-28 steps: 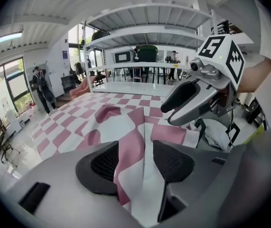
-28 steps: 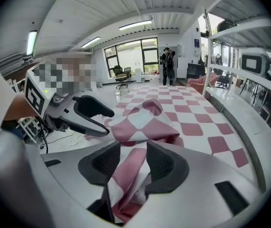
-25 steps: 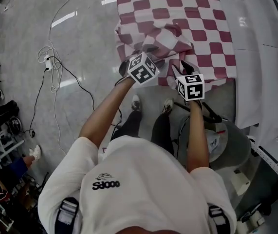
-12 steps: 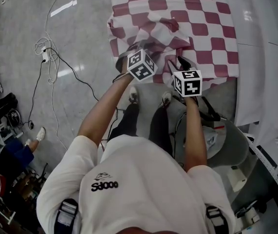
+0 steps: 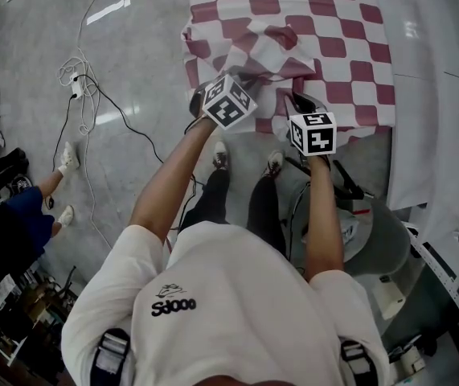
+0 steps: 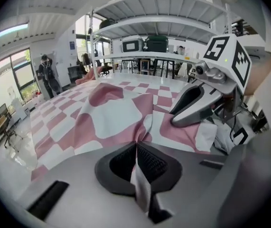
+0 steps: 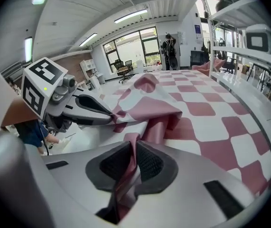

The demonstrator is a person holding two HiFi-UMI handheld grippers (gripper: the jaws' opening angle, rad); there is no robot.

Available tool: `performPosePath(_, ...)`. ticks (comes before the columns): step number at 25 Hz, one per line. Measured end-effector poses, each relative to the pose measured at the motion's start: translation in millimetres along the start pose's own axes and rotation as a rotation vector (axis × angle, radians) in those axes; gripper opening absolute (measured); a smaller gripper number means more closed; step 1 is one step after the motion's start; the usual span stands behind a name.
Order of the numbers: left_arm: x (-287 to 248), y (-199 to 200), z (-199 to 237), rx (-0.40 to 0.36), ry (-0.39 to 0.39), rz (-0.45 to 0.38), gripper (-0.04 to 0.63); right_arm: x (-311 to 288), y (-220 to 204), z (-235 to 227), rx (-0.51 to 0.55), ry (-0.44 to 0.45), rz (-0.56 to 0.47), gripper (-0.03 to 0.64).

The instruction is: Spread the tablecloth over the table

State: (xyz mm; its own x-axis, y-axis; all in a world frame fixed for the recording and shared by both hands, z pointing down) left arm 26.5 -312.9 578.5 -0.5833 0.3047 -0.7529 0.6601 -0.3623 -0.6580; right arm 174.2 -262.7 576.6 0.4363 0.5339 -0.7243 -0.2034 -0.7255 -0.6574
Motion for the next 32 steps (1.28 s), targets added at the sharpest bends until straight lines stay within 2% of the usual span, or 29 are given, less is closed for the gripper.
performPosePath(3,17,2,4,0.082,0.006,-0.05,0.031,9,8,5,0.002,0.023,-0.021,0.043)
performPosePath(9,59,16,12,0.182,0.035,-0.151,0.031,30,29,14,0.053,0.018,-0.07,0.036)
performPosePath(13,87,15,13,0.268,0.059,-0.22,0.029,43,38,26,0.113,0.038,-0.131,0.035)
performPosePath(16,105,17,12,0.305,0.082,-0.257,0.029,54,48,33,0.162,0.047,-0.182,0.034)
performPosePath(24,145,10,-3,0.398,0.196,-0.301,0.029,70,61,54,0.24,0.126,-0.228,0.031)
performPosePath(32,170,-8,-41,0.498,0.33,-0.34,0.029,82,54,66,0.326,0.233,-0.224,0.031)
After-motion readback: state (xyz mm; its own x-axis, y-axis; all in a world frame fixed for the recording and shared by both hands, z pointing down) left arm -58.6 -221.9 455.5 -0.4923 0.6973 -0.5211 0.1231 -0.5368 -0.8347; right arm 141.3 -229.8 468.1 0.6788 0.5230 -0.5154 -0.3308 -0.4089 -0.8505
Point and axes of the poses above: the fingertips, and each gripper's own axes: x backward along the fingers, z to its left, y out of its top, the point moved 8 cm from there along x, backward along the fingers, and after that the axes turned 1 degree about -z, right-handed, at the moved point
